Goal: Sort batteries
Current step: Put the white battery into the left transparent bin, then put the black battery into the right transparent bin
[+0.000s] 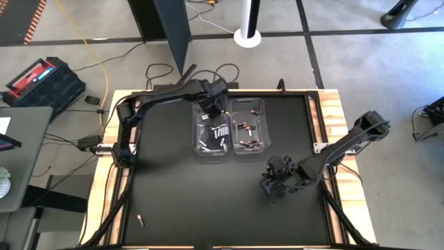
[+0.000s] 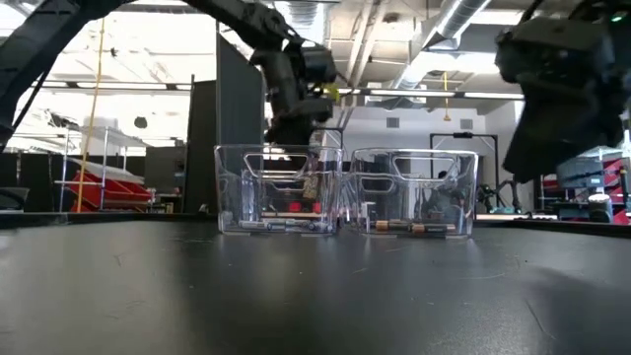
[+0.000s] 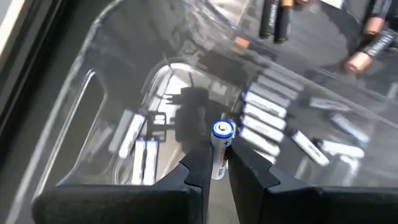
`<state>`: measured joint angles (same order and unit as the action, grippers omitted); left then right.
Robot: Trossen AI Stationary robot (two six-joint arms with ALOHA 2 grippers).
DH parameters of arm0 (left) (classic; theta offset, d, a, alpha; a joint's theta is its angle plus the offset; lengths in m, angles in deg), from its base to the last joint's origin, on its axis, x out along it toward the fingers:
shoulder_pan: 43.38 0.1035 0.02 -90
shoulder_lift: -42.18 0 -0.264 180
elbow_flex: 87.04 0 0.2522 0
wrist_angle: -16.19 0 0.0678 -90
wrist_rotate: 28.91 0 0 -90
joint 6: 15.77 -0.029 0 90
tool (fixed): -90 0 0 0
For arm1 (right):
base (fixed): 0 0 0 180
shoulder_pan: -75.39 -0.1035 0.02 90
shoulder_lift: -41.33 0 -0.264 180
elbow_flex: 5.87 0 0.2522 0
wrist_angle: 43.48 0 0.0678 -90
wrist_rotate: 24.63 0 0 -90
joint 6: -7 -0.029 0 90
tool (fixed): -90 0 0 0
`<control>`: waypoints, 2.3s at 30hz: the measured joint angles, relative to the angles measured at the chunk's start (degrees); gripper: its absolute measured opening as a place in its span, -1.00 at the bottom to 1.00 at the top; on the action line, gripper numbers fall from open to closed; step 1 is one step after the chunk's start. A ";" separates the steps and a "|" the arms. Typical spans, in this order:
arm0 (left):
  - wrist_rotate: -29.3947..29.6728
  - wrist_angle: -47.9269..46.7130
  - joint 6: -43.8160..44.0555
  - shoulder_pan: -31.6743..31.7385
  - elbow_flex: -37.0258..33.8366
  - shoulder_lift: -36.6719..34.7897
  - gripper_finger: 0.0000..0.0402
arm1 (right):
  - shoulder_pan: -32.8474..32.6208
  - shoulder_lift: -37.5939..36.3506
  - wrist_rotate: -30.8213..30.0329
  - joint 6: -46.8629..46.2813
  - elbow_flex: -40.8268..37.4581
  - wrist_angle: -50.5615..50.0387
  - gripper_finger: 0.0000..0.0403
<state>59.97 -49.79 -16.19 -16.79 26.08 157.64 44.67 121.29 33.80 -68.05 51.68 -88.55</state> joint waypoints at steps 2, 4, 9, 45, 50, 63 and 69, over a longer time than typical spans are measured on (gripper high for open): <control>0.16 1.95 -0.54 -0.07 -2.48 0.01 -0.80 | 1.38 -0.01 0.00 -0.02 0.01 0.02 -0.14; 0.19 3.35 -1.05 -0.40 -4.66 0.02 -0.80 | 2.62 0.00 0.00 -0.02 0.01 0.02 -0.14; 0.90 7.45 -2.17 -1.01 -8.74 0.02 -0.80 | 5.30 0.00 0.00 0.02 0.01 0.04 -0.14; 3.90 12.11 -0.30 -1.73 -14.42 -1.32 -0.48 | 8.74 0.00 0.00 0.54 0.01 0.26 -0.14; 4.18 10.74 5.61 -1.73 -14.39 -7.04 -0.48 | 8.70 0.00 0.00 2.48 0.00 0.11 -0.14; 21.56 -4.02 34.82 -12.13 -14.35 -27.40 -0.49 | 6.16 0.00 1.75 6.63 0.01 -0.15 -0.14; 32.88 -15.83 53.91 -25.20 -14.35 -30.18 -0.49 | 3.46 -0.02 1.77 10.34 0.01 -0.15 -0.14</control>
<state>92.86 -65.62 37.71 -42.00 11.73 127.45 48.13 121.27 35.57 -57.72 51.69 -88.71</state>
